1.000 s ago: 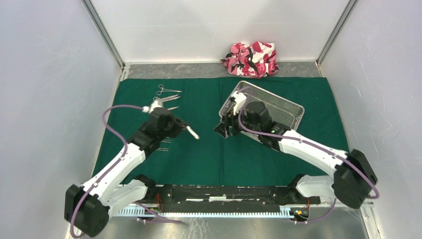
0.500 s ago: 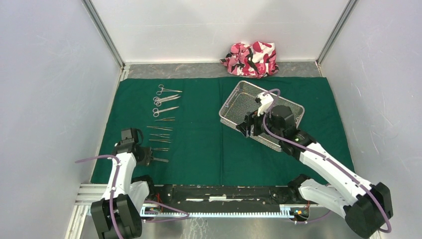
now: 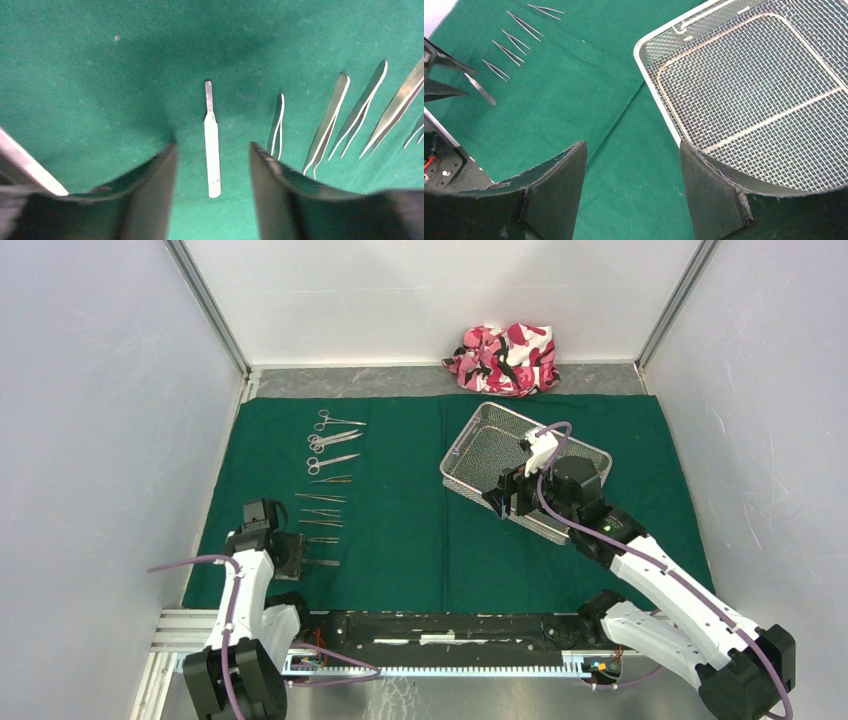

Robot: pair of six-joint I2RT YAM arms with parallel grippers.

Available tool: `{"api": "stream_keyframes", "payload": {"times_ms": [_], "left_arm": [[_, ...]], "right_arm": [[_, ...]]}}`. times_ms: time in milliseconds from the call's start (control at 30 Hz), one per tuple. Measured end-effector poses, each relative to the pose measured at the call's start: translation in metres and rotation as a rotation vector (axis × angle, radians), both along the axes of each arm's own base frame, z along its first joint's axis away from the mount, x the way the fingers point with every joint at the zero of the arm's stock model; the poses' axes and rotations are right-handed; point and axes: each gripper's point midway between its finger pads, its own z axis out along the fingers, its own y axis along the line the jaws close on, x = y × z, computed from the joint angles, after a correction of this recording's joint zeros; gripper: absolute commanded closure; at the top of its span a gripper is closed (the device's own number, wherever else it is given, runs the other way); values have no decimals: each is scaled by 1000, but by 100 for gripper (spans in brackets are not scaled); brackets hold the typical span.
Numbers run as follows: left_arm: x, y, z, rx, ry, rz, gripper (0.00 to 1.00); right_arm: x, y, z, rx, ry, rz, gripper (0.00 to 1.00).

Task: Open and lay out the surgical kit
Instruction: Place the medical item in the surgical kit, then reset both arms

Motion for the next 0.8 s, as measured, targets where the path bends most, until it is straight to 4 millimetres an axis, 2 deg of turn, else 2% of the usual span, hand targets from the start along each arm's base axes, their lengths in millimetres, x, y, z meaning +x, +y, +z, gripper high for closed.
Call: {"api": "stream_keyframes", "payload": {"times_ms": [67, 167, 300, 433, 533, 633, 733, 800], "left_arm": [[-2, 3, 6, 16, 8, 0, 16], [4, 8, 28, 47, -34, 5, 2], [20, 12, 58, 81, -129, -19, 0], [55, 8, 100, 140, -294, -175, 0], [93, -25, 148, 176, -496, -432, 0], [117, -73, 200, 196, -702, -716, 1], [121, -120, 254, 242, -904, -998, 2], [117, -138, 276, 285, -992, -1113, 2]], "right_arm": [[0, -4, -3, -22, 5, -11, 26], [1, -11, 2, -54, -6, -35, 25], [8, -27, 29, -85, -70, -106, 16], [13, -52, 69, -101, -176, -221, 3], [10, -74, 99, -101, -258, -306, 2], [3, -96, 124, -89, -342, -386, 2], [-10, -118, 146, -60, -417, -453, 2], [-18, -128, 157, -40, -458, -480, 2]]}}
